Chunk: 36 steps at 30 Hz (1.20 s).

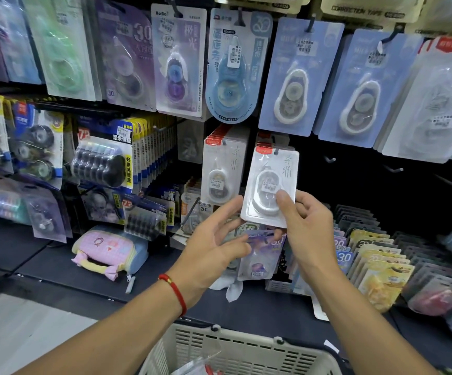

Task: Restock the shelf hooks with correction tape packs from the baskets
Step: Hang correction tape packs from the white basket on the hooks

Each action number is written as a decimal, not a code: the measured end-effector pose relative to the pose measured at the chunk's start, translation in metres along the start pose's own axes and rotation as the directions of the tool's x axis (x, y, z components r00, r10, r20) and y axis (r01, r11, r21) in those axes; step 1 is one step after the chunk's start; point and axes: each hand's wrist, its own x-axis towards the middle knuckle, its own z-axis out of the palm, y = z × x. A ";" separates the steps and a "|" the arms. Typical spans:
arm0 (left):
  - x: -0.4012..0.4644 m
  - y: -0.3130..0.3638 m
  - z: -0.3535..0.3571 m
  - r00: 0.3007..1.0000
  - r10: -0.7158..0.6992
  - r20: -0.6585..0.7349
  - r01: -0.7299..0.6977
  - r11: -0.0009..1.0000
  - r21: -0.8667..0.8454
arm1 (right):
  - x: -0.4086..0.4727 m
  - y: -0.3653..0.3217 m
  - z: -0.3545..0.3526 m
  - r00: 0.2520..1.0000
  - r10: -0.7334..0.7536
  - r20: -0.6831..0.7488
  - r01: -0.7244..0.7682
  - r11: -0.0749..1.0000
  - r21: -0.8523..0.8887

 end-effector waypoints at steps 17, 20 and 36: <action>0.068 -0.042 -0.028 0.933 0.360 -0.017 -0.161 0.457 0.875 | 0.078 0.056 0.023 0.911 -0.163 0.379 0.400 0.122 -0.909; 0.067 -0.046 -0.035 0.927 0.374 0.033 -0.200 0.418 0.886 | 0.101 0.057 0.030 0.916 -0.128 0.379 0.390 0.076 -0.918; 0.010 -0.071 -0.062 0.911 -0.159 0.381 -0.355 0.170 0.919 | 0.000 0.069 -0.021 0.909 0.044 0.414 0.365 0.396 -0.843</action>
